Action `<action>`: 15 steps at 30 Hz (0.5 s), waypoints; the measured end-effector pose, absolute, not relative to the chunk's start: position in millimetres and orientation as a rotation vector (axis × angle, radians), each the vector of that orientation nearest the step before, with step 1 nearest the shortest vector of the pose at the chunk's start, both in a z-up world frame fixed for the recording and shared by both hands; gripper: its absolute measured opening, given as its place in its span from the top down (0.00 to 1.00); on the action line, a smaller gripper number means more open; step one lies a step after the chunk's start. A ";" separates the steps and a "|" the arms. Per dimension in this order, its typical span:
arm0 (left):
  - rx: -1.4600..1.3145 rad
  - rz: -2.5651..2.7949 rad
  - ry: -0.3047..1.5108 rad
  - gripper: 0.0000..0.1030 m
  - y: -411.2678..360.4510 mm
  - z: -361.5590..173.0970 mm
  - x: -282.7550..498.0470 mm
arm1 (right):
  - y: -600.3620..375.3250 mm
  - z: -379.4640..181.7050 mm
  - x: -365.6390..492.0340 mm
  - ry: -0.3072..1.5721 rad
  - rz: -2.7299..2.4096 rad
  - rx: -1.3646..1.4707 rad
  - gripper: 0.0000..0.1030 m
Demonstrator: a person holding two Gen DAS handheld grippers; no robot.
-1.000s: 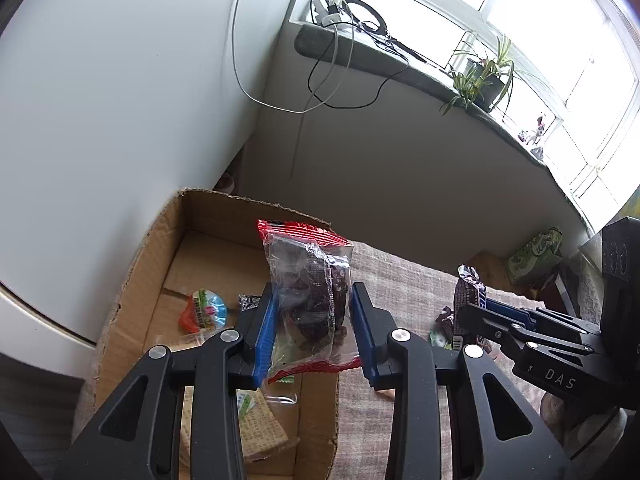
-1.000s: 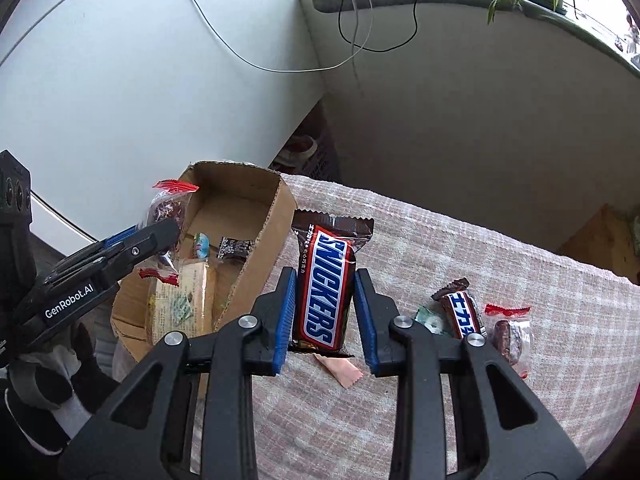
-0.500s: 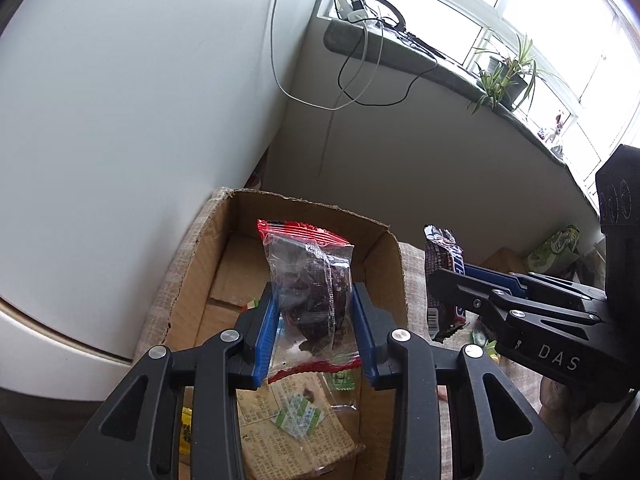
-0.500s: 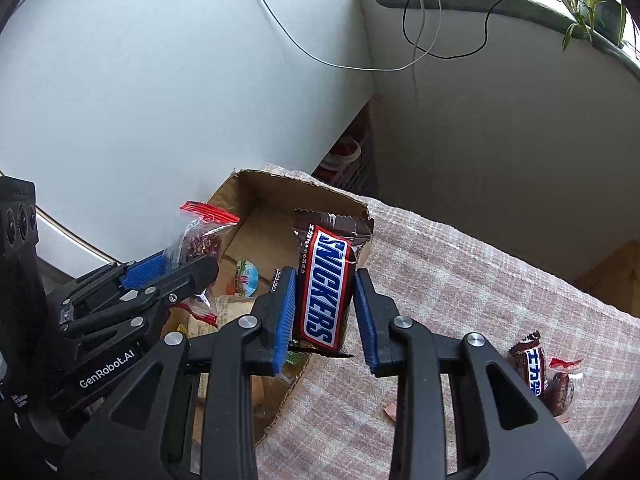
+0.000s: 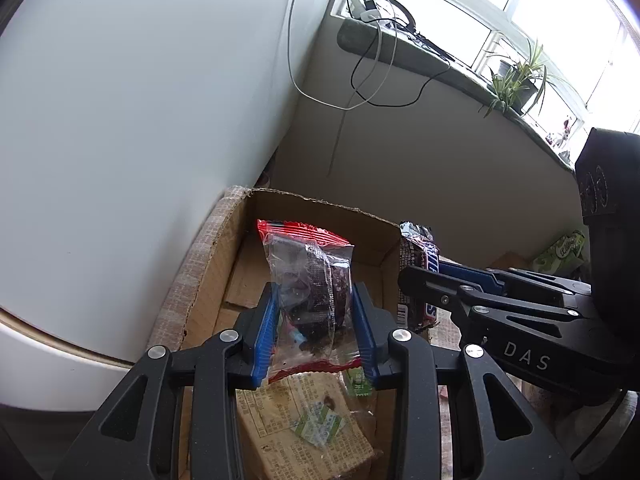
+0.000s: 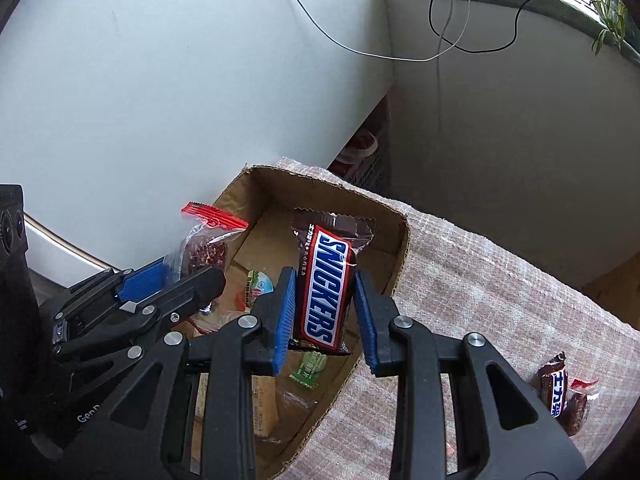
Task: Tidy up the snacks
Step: 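Carry the candy bag and Snickers bar over the box with both grippers, then open both grippers to drop the bag and Snickers into the box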
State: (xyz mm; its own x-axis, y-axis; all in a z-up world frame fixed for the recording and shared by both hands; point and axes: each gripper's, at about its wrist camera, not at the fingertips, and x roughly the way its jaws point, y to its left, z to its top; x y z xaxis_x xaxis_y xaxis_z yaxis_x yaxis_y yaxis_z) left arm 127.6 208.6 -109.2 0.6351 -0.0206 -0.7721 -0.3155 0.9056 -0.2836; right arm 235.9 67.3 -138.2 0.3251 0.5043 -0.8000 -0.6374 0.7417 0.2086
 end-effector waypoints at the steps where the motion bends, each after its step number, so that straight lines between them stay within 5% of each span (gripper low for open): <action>1: -0.416 0.177 0.874 0.67 208.7 -109.2 127.6 | 67.4 -137.3 235.5 0.980 0.752 -0.154 0.71; 15: -0.400 0.204 0.863 0.65 204.2 -100.7 119.8 | 53.2 -121.5 227.7 0.947 0.752 -0.143 0.67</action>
